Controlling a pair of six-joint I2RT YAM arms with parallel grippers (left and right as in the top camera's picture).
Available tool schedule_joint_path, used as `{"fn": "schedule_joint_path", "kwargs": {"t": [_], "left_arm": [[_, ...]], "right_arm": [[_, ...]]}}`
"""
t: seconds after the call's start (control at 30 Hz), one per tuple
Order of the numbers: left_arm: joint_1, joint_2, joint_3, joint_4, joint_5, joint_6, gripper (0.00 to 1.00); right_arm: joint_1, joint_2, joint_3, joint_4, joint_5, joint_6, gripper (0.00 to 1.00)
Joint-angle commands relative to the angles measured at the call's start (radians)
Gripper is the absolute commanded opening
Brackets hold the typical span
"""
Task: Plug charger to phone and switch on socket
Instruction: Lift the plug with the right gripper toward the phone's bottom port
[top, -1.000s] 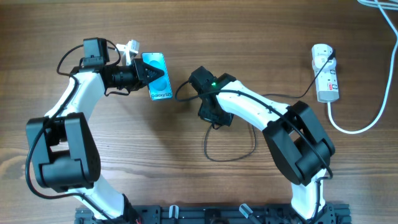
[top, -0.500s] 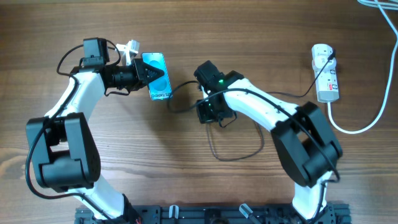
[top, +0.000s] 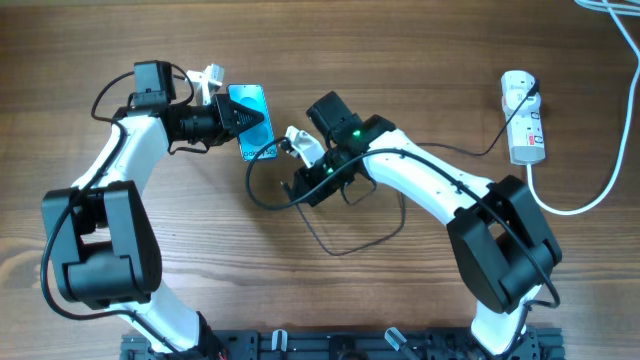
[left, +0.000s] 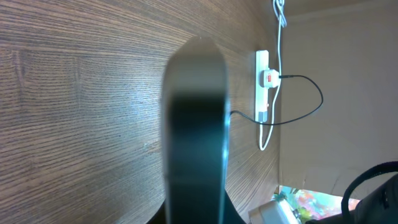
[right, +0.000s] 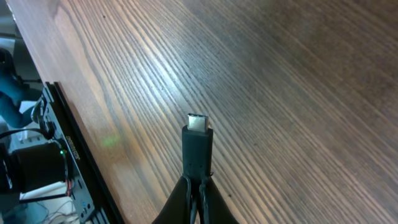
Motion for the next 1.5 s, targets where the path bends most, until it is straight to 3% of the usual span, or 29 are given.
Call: {"fn": "schedule_joint_path", "kwargs": {"t": [0.0, 0.2, 0.57, 1.1, 1.47], "left_arm": [[-0.001, 0.001, 0.000, 0.003, 0.000, 0.002, 0.04], [-0.001, 0.001, 0.000, 0.002, -0.022, 0.002, 0.04], [-0.001, 0.001, 0.000, 0.002, -0.022, 0.002, 0.04], [-0.001, 0.001, 0.000, 0.001, -0.022, 0.002, 0.04], [-0.001, 0.001, 0.000, 0.003, 0.032, 0.002, 0.04]], "right_arm": [[0.002, -0.014, -0.008, 0.002, -0.030, 0.050, 0.04], [0.053, -0.014, -0.012, 0.080, -0.028, 0.137, 0.04], [0.211, -0.014, -0.012, 0.204, 0.119, 0.142, 0.04], [0.190, -0.113, -0.012, 0.166, 0.258, 0.160, 0.04], [0.122, -0.112, -0.012, 0.186, 0.248, 0.131, 0.04]]}}
